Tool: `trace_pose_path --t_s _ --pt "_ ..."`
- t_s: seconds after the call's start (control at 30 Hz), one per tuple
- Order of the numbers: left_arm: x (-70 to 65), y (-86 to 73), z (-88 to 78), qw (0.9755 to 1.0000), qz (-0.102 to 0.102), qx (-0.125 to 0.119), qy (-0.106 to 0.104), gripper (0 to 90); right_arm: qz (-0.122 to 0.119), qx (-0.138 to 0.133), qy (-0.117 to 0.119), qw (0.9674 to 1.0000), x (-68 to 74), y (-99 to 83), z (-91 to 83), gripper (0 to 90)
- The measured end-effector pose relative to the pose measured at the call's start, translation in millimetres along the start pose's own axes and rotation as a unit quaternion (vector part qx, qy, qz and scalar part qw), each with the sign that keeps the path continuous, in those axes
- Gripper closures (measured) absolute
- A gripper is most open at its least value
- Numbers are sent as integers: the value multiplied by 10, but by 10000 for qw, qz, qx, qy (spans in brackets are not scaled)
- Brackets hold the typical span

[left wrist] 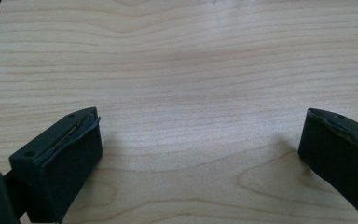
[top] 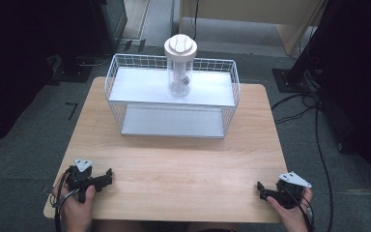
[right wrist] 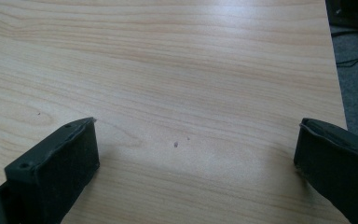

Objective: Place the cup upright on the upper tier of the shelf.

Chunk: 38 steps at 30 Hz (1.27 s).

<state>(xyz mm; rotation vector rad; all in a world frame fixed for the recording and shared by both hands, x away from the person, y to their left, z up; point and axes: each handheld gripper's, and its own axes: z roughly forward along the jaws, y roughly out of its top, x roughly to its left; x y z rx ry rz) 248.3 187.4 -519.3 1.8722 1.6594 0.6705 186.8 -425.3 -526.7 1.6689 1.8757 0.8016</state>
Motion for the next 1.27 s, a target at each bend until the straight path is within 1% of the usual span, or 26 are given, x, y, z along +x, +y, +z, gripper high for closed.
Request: trace_pose_path --t_s 0.03,0.13,0.2,1.03,1.07,1.17,1.27 --pt "0 0 0 10000 -1 0 -1 0 53 31 5 10000 -3 1 -1 0" --pt "0 0 0 10000 1 0 1 0 35 11 -27 10000 3 -1 -3 0" --pt "0 0 0 10000 -1 -3 2 0 73 32 12 10000 -1 -4 -4 0" --pt "0 0 0 10000 1 2 0 0 63 37 24 10000 -1 -5 -6 0" --pt "0 0 0 10000 1 1 -1 0 73 31 15 10000 -3 -6 -6 2" --pt "0 0 0 10000 1 4 -2 0 135 -42 -55 9999 -18 -10 -17 51" --pt "0 1 0 10000 1 4 -2 0 149 -68 -83 9998 -19 -14 -23 58"
